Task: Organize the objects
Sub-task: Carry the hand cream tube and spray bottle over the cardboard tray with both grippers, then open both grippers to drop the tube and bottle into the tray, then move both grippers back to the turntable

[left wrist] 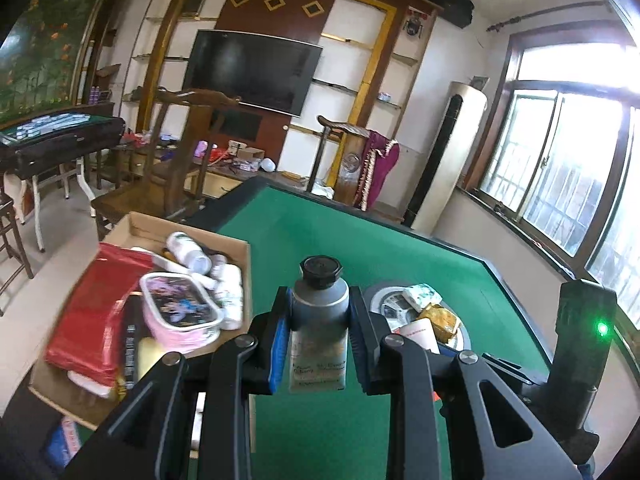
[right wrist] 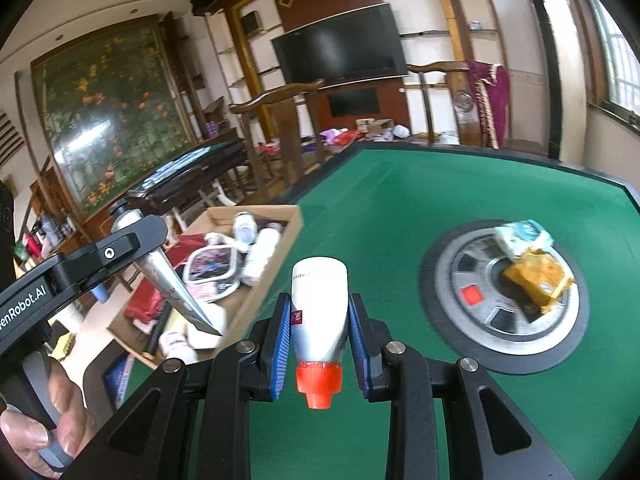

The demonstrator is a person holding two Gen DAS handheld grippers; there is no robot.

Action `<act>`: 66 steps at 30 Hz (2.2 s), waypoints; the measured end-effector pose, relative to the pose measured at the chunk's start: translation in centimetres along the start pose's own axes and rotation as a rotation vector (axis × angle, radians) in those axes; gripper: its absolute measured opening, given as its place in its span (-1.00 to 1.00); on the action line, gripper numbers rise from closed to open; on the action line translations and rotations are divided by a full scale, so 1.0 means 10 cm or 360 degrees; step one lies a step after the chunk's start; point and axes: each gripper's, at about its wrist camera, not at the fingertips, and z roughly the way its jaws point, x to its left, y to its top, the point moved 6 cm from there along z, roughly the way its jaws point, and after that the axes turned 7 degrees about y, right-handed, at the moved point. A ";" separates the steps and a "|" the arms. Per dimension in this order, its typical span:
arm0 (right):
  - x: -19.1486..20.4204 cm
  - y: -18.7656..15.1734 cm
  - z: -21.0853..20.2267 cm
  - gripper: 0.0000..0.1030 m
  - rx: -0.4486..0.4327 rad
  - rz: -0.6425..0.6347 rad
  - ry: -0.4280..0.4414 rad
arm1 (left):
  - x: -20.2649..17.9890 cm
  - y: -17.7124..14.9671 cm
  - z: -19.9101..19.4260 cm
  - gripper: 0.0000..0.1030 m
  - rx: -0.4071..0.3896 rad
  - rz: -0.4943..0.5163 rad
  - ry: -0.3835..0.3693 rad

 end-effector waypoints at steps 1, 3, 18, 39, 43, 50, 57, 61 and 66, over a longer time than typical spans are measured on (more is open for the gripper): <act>0.07 -0.01 0.02 -0.42 0.0003 -0.0011 0.0014 | 0.06 0.00 -0.04 -0.49 -0.0004 -0.0003 0.0015; 0.19 -0.03 0.08 -0.42 0.0022 -0.0037 0.0037 | 0.17 -0.01 -0.09 -0.49 -0.0008 -0.0014 0.0037; 1.01 -0.27 0.63 -0.42 0.0197 -0.0178 0.0233 | 1.00 -0.22 -0.21 -0.49 0.0103 -0.0121 0.0222; 1.12 -0.42 1.20 -0.41 0.0350 -0.0234 0.0192 | 1.35 -0.33 -0.01 -0.49 0.0182 -0.0237 0.0243; 1.12 -0.40 1.28 -0.41 0.0358 -0.0233 0.0173 | 1.34 -0.35 0.00 -0.49 0.0190 -0.0242 0.0242; 1.12 -0.31 1.38 0.05 0.0345 -0.0236 0.0180 | 1.38 -0.38 0.03 -0.48 0.0211 -0.0277 0.0241; 1.08 -0.18 1.11 0.24 0.0228 -0.0279 0.0204 | 1.34 -0.38 0.01 -0.38 0.0206 -0.0278 0.0237; 0.76 -0.05 0.84 0.24 0.0172 -0.0192 0.0199 | 1.21 -0.35 -0.01 -0.37 0.0190 -0.0238 0.0207; 0.14 0.06 0.45 0.24 0.0131 -0.0049 0.0120 | 0.73 -0.35 0.04 -0.34 0.0211 -0.0097 0.0108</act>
